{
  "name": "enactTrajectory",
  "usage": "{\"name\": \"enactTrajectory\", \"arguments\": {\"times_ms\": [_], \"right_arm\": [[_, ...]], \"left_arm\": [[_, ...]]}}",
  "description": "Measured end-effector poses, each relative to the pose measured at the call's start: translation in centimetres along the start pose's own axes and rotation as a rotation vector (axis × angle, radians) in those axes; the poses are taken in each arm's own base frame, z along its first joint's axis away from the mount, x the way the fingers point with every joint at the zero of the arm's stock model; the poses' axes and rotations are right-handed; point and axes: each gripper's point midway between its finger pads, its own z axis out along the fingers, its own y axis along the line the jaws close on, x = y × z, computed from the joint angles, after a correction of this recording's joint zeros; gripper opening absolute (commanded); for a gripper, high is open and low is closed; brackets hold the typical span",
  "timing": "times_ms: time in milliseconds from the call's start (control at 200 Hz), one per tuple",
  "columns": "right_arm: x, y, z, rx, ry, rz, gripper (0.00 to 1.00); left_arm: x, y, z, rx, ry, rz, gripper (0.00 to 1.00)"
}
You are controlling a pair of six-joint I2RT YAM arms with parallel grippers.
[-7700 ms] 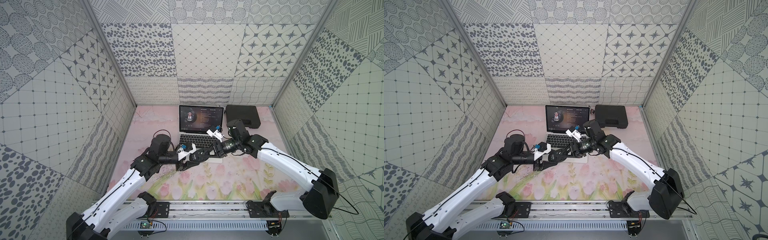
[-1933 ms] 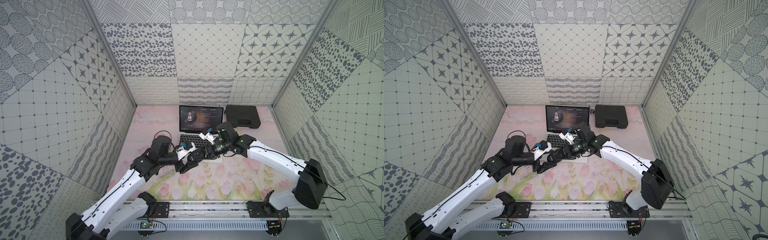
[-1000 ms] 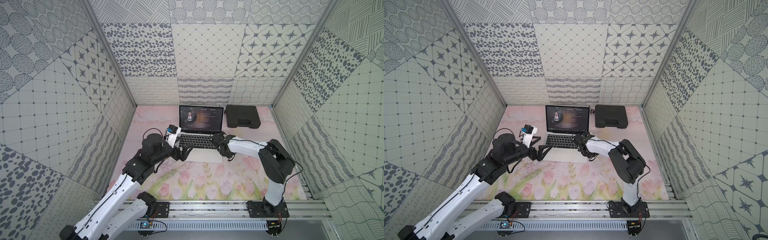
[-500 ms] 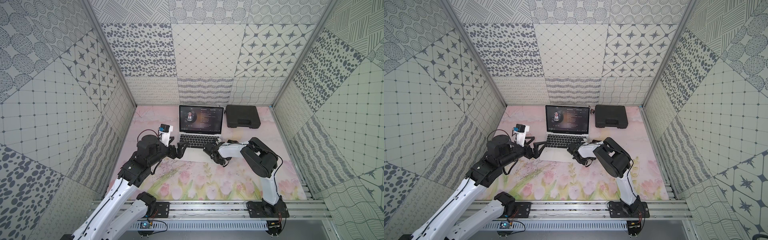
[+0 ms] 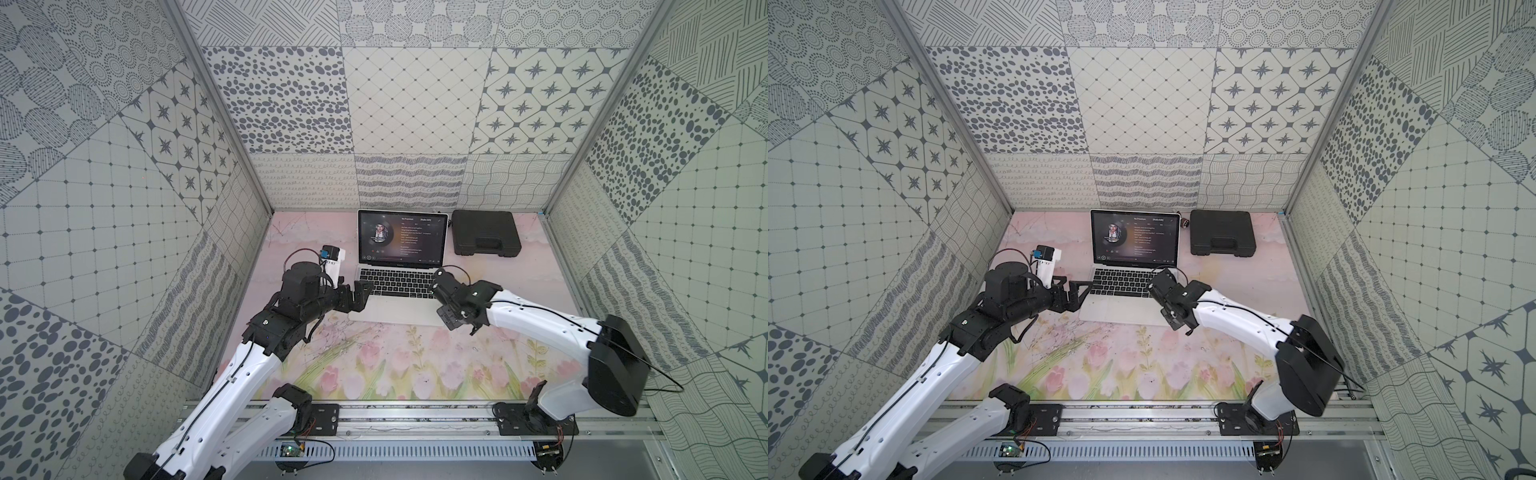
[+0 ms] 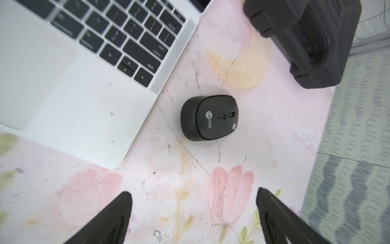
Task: Remove the wireless mouse receiver from the laptop
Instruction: Place the mouse at the center of the board, then reset both arms
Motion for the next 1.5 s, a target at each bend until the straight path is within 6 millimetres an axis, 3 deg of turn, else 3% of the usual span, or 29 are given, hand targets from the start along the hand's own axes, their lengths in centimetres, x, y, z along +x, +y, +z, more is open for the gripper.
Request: {"name": "enactTrajectory", "arguments": {"times_ms": [60, 140, 225, 325, 400, 530, 670, 880, 1010, 1125, 1231, 1441, 1501], "right_arm": [[-1.2, -2.5, -1.4, -0.067, -0.099, 0.151, 0.97], [-2.2, -7.5, -2.8, -0.084, -0.255, 0.355, 0.97], [-2.0, -11.6, -2.5, -0.051, -0.376, 0.479, 0.97], [-0.8, -14.7, 0.1, -0.02, -0.47, 0.567, 0.97], [1.5, -16.1, 4.0, 0.001, -0.464, 0.629, 0.97], [5.5, -15.9, 9.4, 0.028, -0.402, 0.673, 0.97], [5.0, -15.7, 11.7, 0.032, -0.456, 0.666, 0.97], [3.5, -15.7, 12.7, 0.06, -0.591, 0.63, 0.97], [2.4, -15.2, 12.5, 0.059, -0.604, 0.592, 0.97], [0.9, -15.9, 12.1, 0.067, -0.636, 0.578, 0.97], [0.3, -16.2, 11.9, 0.073, -0.65, 0.57, 0.97], [0.6, -16.1, 12.1, 0.077, -0.633, 0.565, 0.97], [0.7, -16.1, 12.2, 0.079, -0.626, 0.566, 0.97]], "left_arm": [[0.0, 0.8, 0.3, -0.027, -0.01, -0.022, 0.99], [0.2, 2.2, 0.9, -0.066, -0.013, -0.05, 0.99], [0.6, 3.8, 1.7, -0.111, -0.02, -0.083, 1.0], [1.0, 5.8, 2.6, -0.163, -0.042, -0.114, 0.99], [1.3, 7.3, 3.0, -0.195, -0.064, -0.13, 0.99], [1.6, 10.7, 3.9, -0.271, -0.101, -0.165, 1.0], [3.4, 14.5, 5.2, -0.337, -0.112, -0.191, 1.0], [8.0, 18.1, 7.8, -0.381, -0.073, -0.179, 0.99], [7.0, 18.4, 9.2, -0.347, -0.091, -0.119, 1.0], [6.2, 18.3, 9.2, -0.335, -0.127, -0.056, 1.0], [7.9, 18.7, 9.2, -0.345, -0.123, -0.041, 0.97], [11.1, 19.9, 11.2, -0.337, -0.072, -0.028, 0.97], [10.9, 20.2, 11.6, -0.337, -0.074, -0.022, 0.97]]}}
